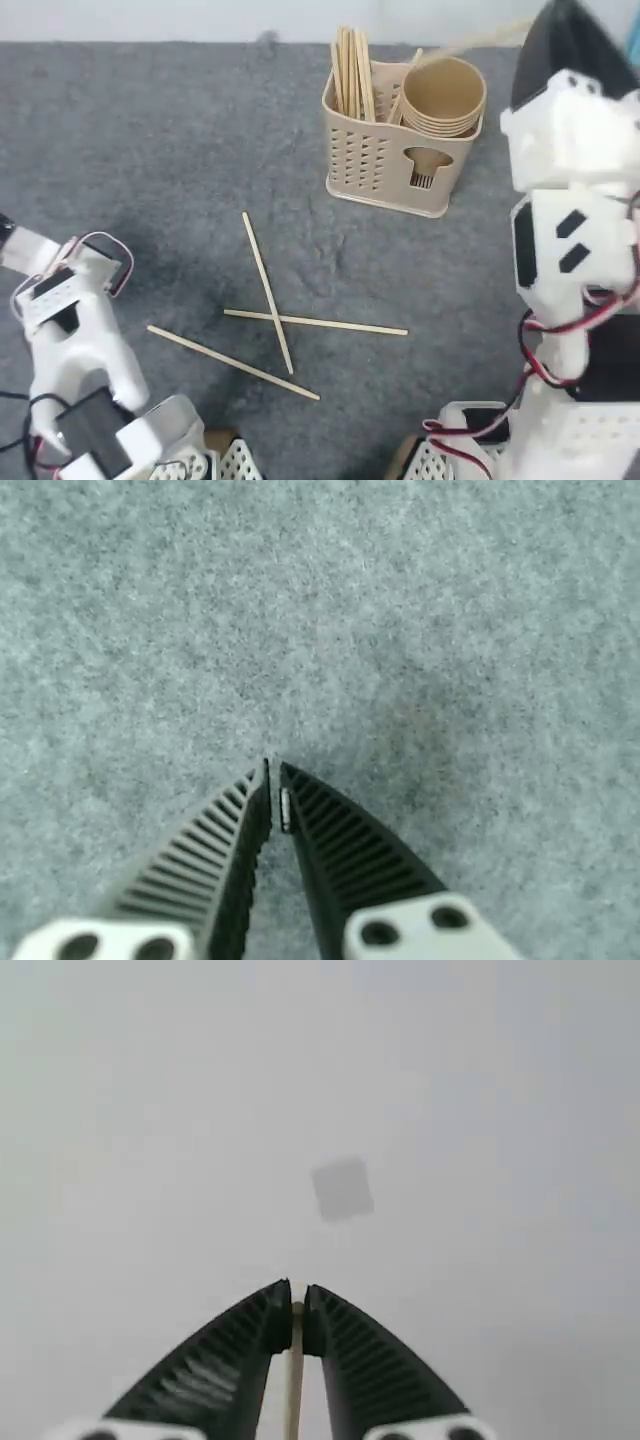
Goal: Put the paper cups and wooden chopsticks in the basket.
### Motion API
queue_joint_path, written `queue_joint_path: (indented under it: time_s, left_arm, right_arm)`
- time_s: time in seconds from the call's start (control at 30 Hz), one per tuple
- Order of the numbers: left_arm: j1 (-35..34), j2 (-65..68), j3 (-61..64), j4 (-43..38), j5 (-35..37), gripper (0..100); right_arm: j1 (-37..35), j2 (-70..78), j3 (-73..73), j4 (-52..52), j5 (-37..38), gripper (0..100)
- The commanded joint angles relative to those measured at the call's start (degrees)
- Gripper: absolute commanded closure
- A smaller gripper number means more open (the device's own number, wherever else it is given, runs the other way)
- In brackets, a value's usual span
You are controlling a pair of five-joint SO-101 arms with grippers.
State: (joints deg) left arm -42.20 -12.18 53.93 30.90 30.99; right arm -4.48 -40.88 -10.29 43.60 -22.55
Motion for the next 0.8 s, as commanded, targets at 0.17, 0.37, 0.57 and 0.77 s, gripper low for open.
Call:
queue_joint_path:
  time_s: [0.17,0.37,0.57,0.77]
  left_arm:
    - [0.18,-0.18,-1.89,0.35,-0.44,99]
    - [0.26,-0.18,-2.07,0.35,-0.44,99]
    - [0.44,-0.18,-2.07,0.35,-0.44,99]
    - [0.44,-0.18,-2.07,0.35,-0.44,99]
  right_arm:
    - [-1.45,12.62,-1.05,-11.03,4.22,99.1]
    - [-2.86,16.92,-1.14,-6.20,4.22,99.1]
    - [-6.81,19.65,1.49,-6.46,9.41,99.1]
    - [-9.89,27.56,1.32,-9.36,12.40,99.1]
